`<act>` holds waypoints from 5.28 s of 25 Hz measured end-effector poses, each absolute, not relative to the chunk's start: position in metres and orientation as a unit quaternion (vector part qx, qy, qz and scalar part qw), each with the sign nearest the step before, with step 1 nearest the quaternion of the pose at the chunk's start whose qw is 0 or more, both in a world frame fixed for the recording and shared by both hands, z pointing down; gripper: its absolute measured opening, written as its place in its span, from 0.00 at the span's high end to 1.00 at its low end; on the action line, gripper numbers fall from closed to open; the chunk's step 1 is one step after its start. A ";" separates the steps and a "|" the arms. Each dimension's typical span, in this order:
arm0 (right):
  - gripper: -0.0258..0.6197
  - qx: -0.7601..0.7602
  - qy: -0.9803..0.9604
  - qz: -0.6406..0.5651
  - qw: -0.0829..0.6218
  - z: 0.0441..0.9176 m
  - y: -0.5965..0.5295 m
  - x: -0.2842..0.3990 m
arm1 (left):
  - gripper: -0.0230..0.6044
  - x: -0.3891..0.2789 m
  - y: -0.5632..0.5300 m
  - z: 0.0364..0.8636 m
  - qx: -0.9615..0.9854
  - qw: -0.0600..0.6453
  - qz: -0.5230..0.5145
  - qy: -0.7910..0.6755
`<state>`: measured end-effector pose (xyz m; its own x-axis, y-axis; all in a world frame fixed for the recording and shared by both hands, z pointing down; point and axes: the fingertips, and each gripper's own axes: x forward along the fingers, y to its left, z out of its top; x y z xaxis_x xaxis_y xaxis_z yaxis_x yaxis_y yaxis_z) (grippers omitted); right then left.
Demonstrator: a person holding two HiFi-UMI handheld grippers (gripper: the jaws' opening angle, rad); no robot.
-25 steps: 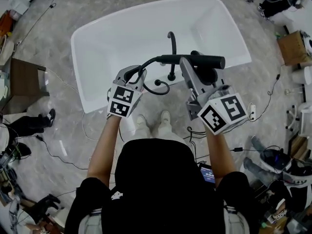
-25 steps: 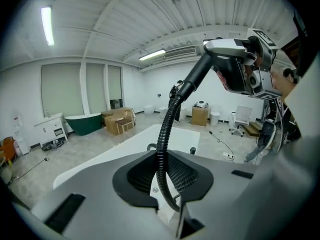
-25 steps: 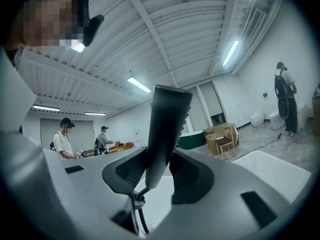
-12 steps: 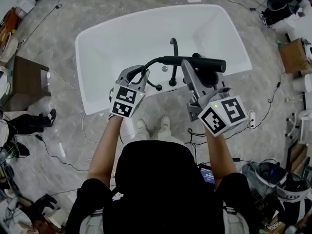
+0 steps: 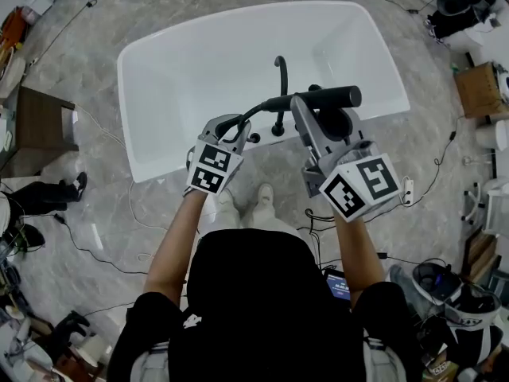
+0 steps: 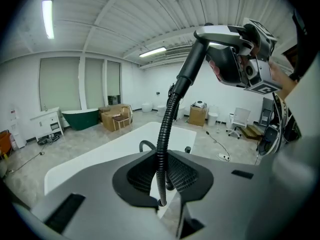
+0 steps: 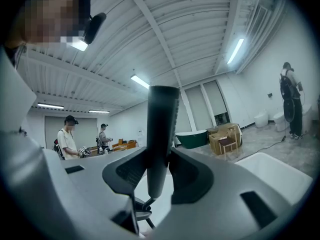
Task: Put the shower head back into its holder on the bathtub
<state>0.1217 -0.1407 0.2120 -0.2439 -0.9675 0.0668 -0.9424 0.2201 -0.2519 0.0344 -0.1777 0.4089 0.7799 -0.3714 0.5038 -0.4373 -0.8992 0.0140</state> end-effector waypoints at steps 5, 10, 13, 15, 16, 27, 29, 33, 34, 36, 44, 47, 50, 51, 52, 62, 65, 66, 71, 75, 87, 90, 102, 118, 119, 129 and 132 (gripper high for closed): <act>0.74 -0.604 0.786 -0.126 0.037 0.229 -0.139 0.122 | 0.85 0.045 -0.162 0.435 0.939 0.090 0.255 -0.215; 0.74 -0.596 0.791 -0.137 0.024 0.247 -0.149 0.121 | 0.85 0.051 -0.160 0.459 0.936 0.108 0.256 -0.217; 0.74 -0.588 0.795 -0.146 0.013 0.261 -0.151 0.123 | 0.85 0.056 -0.155 0.474 0.932 0.123 0.259 -0.222; 0.74 -0.583 0.798 -0.151 0.005 0.271 -0.151 0.125 | 0.85 0.061 -0.151 0.486 0.929 0.134 0.261 -0.225; 0.74 -0.581 0.799 -0.152 0.001 0.276 -0.152 0.125 | 0.85 0.062 -0.150 0.492 0.928 0.139 0.260 -0.226; 0.74 -0.564 0.807 -0.173 -0.019 0.331 -0.159 0.126 | 0.84 0.072 -0.146 0.554 0.916 0.184 0.261 -0.243; 0.74 -0.560 0.809 -0.176 -0.022 0.339 -0.161 0.124 | 0.84 0.073 -0.145 0.566 0.912 0.191 0.268 -0.245; 0.74 -0.555 0.810 -0.187 -0.028 0.358 -0.166 0.120 | 0.84 0.069 -0.147 0.590 0.905 0.209 0.277 -0.246; 0.74 -0.554 0.810 -0.190 -0.028 0.363 -0.168 0.119 | 0.84 0.068 -0.148 0.595 0.904 0.214 0.277 -0.246; 0.74 -0.555 0.809 -0.191 -0.031 0.372 -0.171 0.117 | 0.83 0.066 -0.150 0.605 0.903 0.219 0.278 -0.243; 0.74 -0.561 0.804 -0.186 -0.057 0.400 -0.178 0.121 | 0.77 0.063 -0.145 0.631 0.900 0.223 0.291 -0.235; 0.74 -0.560 0.804 -0.187 -0.066 0.411 -0.180 0.121 | 0.83 0.059 -0.143 0.631 0.898 0.224 0.289 -0.244; 0.74 -0.556 0.806 -0.188 -0.077 0.425 -0.185 0.120 | 0.88 0.055 -0.146 0.633 0.897 0.224 0.285 -0.253; 0.74 -0.555 0.806 -0.187 -0.082 0.430 -0.187 0.119 | 0.89 0.054 -0.148 0.634 0.897 0.224 0.283 -0.256; 0.74 -0.554 0.807 -0.187 -0.085 0.436 -0.189 0.118 | 0.91 0.052 -0.149 0.635 0.897 0.223 0.282 -0.258; 0.74 -0.546 0.809 -0.182 -0.117 0.491 -0.200 0.112 | 0.94 0.040 -0.144 0.646 0.896 0.227 0.271 -0.269; 0.74 -0.544 0.809 -0.181 -0.128 0.508 -0.202 0.111 | 0.94 0.038 -0.143 0.649 0.895 0.229 0.270 -0.272; 0.74 -0.544 0.809 -0.182 -0.133 0.514 -0.202 0.110 | 0.94 0.037 -0.143 0.651 0.894 0.230 0.270 -0.274; 0.74 -0.538 0.807 -0.188 -0.156 0.558 -0.206 0.099 | 0.94 0.023 -0.144 0.670 0.889 0.240 0.271 -0.282; 0.74 -0.533 0.806 -0.192 -0.171 0.586 -0.208 0.097 | 0.94 0.016 -0.146 0.679 0.886 0.243 0.271 -0.288; 0.74 -0.513 0.803 -0.200 -0.229 0.666 -0.208 0.083 | 0.94 -0.012 -0.146 0.702 0.874 0.259 0.271 -0.308; 0.74 -0.509 0.802 -0.198 -0.242 0.684 -0.207 0.080 | 0.94 -0.020 -0.146 0.710 0.871 0.262 0.273 -0.315; 0.74 -0.500 0.796 -0.206 -0.272 0.730 -0.201 0.077 | 0.94 -0.036 -0.143 0.730 0.862 0.272 0.272 -0.331; 0.74 -0.498 0.790 -0.214 -0.287 0.756 -0.196 0.076 | 0.94 -0.042 -0.141 0.738 0.855 0.282 0.272 -0.339; 0.74 -0.498 0.790 -0.214 -0.286 0.756 -0.196 0.074 | 0.94 -0.043 -0.141 0.739 0.855 0.282 0.272 -0.340; 0.74 -0.492 0.798 -0.213 -0.275 0.755 -0.202 0.069 | 0.94 -0.045 -0.141 0.742 0.853 0.285 0.272 -0.343; 0.74 -0.488 0.801 -0.212 -0.273 0.751 -0.203 0.067 | 0.94 -0.048 -0.140 0.741 0.853 0.283 0.274 -0.344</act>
<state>0.0670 -0.2035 0.7507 -0.3743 -0.6669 0.6443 -0.8982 0.4334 -0.0732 -0.0476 -0.1402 0.7408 0.6135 -0.4309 0.6617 -0.7410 -0.6038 0.2939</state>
